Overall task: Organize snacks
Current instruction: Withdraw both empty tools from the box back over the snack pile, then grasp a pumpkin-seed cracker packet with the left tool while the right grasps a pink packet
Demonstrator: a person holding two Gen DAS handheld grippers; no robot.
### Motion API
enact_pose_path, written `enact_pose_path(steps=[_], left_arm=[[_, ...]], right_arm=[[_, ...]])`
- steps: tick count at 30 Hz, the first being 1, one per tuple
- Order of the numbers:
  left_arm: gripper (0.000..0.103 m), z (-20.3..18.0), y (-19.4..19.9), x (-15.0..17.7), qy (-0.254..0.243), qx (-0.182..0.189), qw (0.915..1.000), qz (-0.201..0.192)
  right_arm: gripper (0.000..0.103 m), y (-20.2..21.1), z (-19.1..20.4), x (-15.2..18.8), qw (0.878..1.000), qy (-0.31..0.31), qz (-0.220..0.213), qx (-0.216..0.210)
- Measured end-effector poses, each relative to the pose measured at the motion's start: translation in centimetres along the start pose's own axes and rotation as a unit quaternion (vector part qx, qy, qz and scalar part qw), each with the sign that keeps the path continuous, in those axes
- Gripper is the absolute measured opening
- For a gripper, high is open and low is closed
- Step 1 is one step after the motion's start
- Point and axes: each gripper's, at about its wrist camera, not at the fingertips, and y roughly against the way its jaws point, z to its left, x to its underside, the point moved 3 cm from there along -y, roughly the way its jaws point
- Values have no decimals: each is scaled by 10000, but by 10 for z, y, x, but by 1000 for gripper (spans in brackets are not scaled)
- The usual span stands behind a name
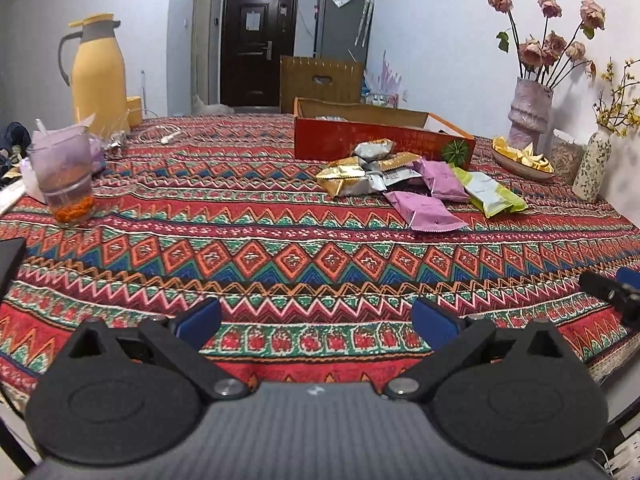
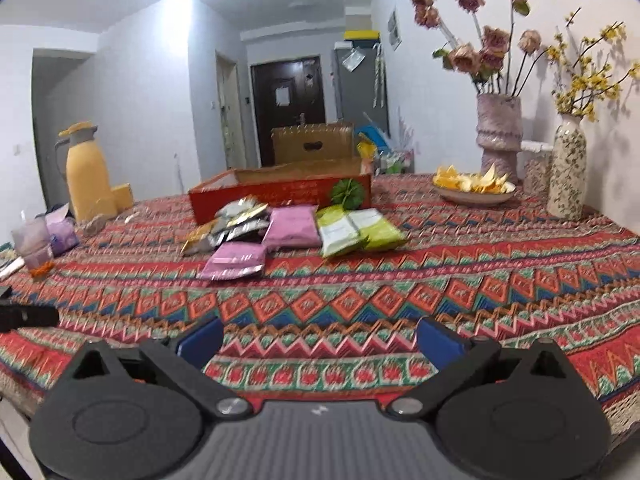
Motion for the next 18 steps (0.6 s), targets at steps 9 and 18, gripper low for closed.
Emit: enact_pose_path(steps=[9,18], left_arm=[[103,2,-25,-16,-97,197,9997,138],[103,7,-40,-38,-63,242,9996,95]], right_arm=[[103,-10,0,-11,9993,-24,-263,259],[103,-21,2,-24,9970,25,-772,97]])
